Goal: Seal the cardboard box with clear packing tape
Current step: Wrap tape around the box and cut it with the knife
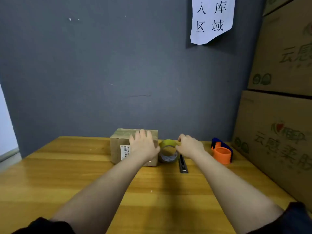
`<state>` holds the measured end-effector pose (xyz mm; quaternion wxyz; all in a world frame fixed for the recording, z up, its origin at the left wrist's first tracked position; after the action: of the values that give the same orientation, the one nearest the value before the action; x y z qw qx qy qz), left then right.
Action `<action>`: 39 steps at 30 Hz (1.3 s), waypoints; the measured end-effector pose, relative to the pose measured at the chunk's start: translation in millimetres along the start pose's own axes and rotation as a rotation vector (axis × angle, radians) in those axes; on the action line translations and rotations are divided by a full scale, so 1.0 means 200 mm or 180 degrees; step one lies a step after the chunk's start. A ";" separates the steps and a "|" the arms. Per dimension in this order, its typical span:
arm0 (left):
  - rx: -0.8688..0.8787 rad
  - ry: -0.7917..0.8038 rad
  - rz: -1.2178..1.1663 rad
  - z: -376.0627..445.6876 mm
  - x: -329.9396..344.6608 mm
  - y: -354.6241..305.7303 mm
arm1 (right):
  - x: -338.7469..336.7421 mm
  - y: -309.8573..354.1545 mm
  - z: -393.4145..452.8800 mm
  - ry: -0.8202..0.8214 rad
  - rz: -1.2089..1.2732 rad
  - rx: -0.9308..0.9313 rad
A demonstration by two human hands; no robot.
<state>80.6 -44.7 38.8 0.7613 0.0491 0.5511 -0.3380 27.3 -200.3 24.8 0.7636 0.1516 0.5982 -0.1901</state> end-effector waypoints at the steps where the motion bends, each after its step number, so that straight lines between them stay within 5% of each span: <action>1: -0.0094 0.0080 0.0048 0.01 0.04 0.02 | 0.04 0.00 0.01 0.0127 0.0037 0.0049; 9: -0.0341 -0.0043 0.0083 0.14 0.22 0.08 | 0.32 0.03 0.17 0.0570 0.0558 0.0073; 15: -0.0727 -0.0413 -0.0267 0.19 0.24 0.16 | 0.36 0.06 0.25 0.0235 0.0636 0.0060; 23: -0.0400 -0.0627 -0.0421 0.21 0.21 0.23 | 0.27 0.03 0.20 -0.0130 0.0517 -0.0053; 35: 0.0256 0.0656 -0.1397 0.26 0.29 0.26 | 0.24 0.17 -0.23 -0.0204 0.1748 -0.0064; 39: 0.0181 0.0611 -0.1826 0.32 0.32 0.26 | 0.29 0.22 -0.31 -0.0271 0.2128 -0.0069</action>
<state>171.8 -62.5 -7.4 0.5775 -0.0556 0.6022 -0.5483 6.7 -139.1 -47.0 0.8096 0.3231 0.4849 0.0710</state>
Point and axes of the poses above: each hand's wrist, its own z-axis towards the middle knuckle, its own x-axis out of the palm, y = z × x, the point moved 10 cm from there along z, towards the middle knuckle, and after that the axes turned 10 degrees about -z, right-handed, at the moved point
